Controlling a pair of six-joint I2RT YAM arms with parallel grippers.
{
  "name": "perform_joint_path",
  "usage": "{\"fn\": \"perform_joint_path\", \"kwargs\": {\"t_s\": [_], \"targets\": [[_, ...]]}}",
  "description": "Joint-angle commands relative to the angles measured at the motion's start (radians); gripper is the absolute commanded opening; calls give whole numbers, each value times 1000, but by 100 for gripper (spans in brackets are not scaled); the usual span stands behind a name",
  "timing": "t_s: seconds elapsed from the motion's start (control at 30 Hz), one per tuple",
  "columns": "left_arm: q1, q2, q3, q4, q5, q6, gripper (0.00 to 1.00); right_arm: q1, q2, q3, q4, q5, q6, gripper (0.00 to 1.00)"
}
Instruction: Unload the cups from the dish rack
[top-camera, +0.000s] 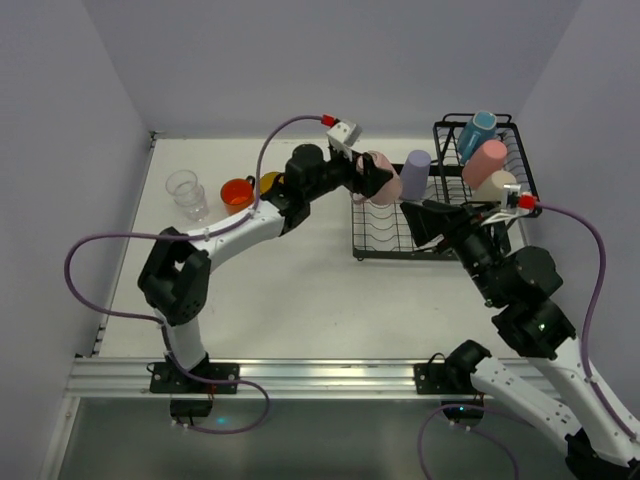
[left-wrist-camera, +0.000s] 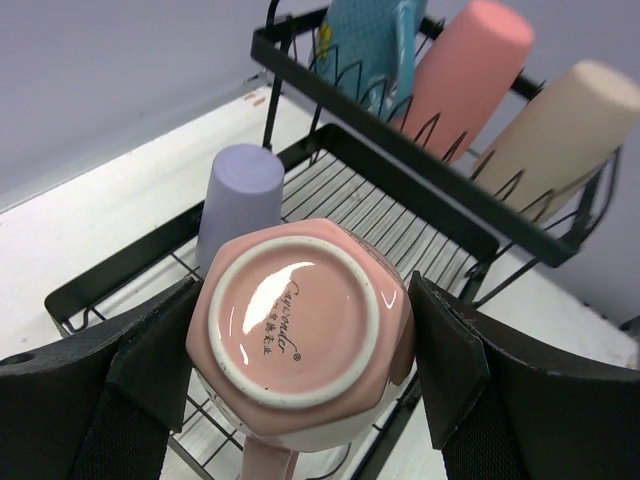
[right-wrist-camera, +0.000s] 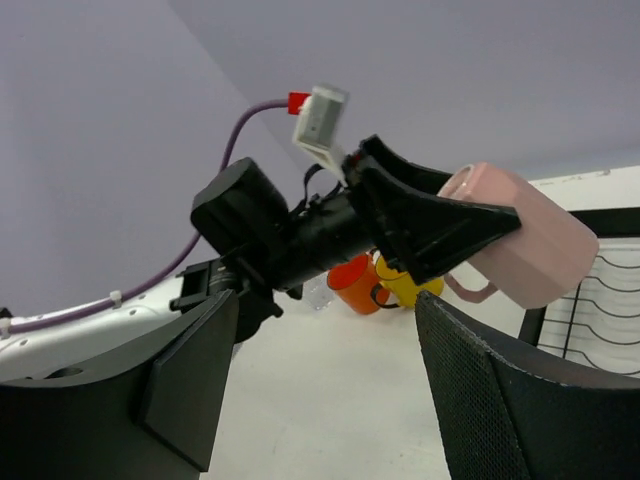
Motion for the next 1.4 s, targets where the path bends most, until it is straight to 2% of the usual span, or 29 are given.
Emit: {"fn": "perform_joint_path", "kwargs": {"t_s": [0.0, 0.33, 0.53, 0.6, 1.03, 1.2, 1.3, 1.33, 1.37], "targets": [[32, -157, -49, 198, 46, -149, 21, -4, 20, -5, 118, 47, 65, 74], [66, -480, -334, 312, -72, -387, 13, -33, 111, -70, 229, -59, 190, 75], [69, -600, -429, 359, -98, -484, 9, -81, 176, -100, 328, -267, 293, 79], [70, -618, -443, 365, -98, -501, 9, -87, 192, -119, 391, -351, 319, 79], [69, -642, -512, 505, -33, -608, 8, -87, 304, -157, 699, -568, 439, 72], [69, -651, -532, 522, -3, -639, 8, -88, 354, -153, 796, -576, 453, 65], [70, -663, -550, 530, 3, -649, 9, -87, 382, -146, 848, -585, 467, 57], [69, -672, -555, 533, 2, -651, 9, -88, 393, -145, 856, -582, 470, 52], [69, -680, -567, 528, -6, -646, 13, -88, 394, -140, 862, -582, 470, 38]]}}
